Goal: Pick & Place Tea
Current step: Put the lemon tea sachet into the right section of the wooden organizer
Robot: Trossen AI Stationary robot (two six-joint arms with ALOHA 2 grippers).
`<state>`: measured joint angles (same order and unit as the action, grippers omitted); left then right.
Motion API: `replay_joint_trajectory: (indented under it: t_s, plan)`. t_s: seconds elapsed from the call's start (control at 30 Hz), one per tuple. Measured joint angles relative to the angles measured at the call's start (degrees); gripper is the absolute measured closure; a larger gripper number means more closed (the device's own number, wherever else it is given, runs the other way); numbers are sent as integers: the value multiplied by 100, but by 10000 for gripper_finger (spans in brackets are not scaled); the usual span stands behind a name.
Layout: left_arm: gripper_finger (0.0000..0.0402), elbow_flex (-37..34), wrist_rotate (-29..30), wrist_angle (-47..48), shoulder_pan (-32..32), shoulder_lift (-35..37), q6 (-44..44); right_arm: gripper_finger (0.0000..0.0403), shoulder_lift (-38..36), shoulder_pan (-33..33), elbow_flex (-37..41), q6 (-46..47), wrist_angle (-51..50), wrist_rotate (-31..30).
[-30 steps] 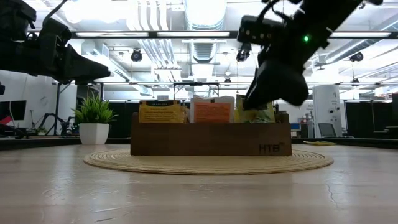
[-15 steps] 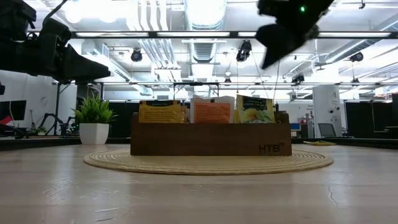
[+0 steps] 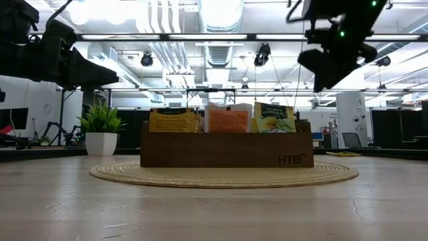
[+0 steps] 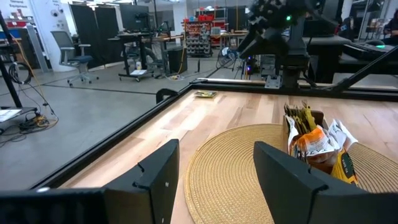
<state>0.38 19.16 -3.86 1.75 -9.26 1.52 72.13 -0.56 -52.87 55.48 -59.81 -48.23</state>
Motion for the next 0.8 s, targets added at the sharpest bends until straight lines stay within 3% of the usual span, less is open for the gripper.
replay_joint_trajectory:
  t_s: [0.53, 0.8]
  plan:
    - [199, 2, 0, -2, -5, 0, 0, 211, -4, -1948, 897, -193, 184, 501]
    - [199, 2, 0, 0, -5, 0, 0, 208, -2, -2788, 1424, -1528, 2040, 697]
